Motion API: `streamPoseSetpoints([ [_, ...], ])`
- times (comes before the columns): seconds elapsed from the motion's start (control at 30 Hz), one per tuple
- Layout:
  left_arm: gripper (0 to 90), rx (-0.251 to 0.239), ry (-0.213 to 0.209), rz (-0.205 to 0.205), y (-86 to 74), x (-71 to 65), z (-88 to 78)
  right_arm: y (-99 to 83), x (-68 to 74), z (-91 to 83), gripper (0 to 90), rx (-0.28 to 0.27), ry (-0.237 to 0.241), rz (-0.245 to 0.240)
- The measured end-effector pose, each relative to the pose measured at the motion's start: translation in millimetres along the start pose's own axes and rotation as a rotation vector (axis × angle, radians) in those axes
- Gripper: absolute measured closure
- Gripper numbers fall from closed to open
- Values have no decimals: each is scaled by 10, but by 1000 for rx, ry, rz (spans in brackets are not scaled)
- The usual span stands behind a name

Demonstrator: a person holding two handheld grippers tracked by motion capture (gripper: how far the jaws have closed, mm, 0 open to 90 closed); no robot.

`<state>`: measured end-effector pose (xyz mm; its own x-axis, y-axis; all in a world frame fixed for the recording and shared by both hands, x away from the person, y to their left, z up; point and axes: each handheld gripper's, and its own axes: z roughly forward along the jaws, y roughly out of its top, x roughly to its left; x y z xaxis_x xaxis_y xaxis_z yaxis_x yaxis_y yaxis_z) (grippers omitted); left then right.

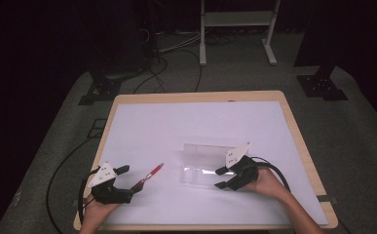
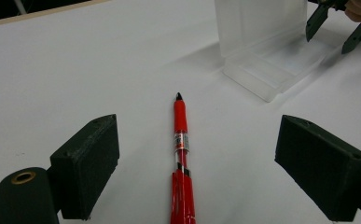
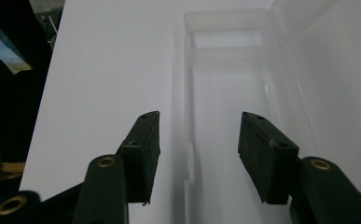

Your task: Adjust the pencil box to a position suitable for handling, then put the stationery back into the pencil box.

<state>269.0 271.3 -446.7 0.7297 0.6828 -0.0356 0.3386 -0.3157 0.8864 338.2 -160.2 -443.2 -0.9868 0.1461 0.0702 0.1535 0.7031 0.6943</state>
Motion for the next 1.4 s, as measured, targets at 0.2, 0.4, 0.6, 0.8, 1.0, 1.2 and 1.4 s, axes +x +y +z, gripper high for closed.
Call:
streamPoseSetpoints([
  [0.2, 131, -1, -10, 0, -11, 12, -8, -64, 9, -125, 424, -13, -27, 29],
  [0.4, 131, 0, -10, 2, -15, 16, -11, -142, 27, -256, 400, -43, -54, 58],
  [0.6, 131, 0, -13, 4, -16, 22, -5, -228, 44, -376, 373, -68, -78, 99],
  [0.8, 131, 4, -15, 0, -12, 29, 19, -389, 83, -575, 350, -96, -122, 137],
  [1.0, 131, 7, -10, 10, -2, 6, 33, -588, 122, -722, 330, -108, -156, 184],
  [1.2, 131, 11, -19, 16, 26, -2, 90, -751, 197, -809, 325, -124, -179, 212],
  [1.4, 140, 39, -28, 23, 13, 3, 145, -884, 223, -861, 320, -138, -197, 239],
])
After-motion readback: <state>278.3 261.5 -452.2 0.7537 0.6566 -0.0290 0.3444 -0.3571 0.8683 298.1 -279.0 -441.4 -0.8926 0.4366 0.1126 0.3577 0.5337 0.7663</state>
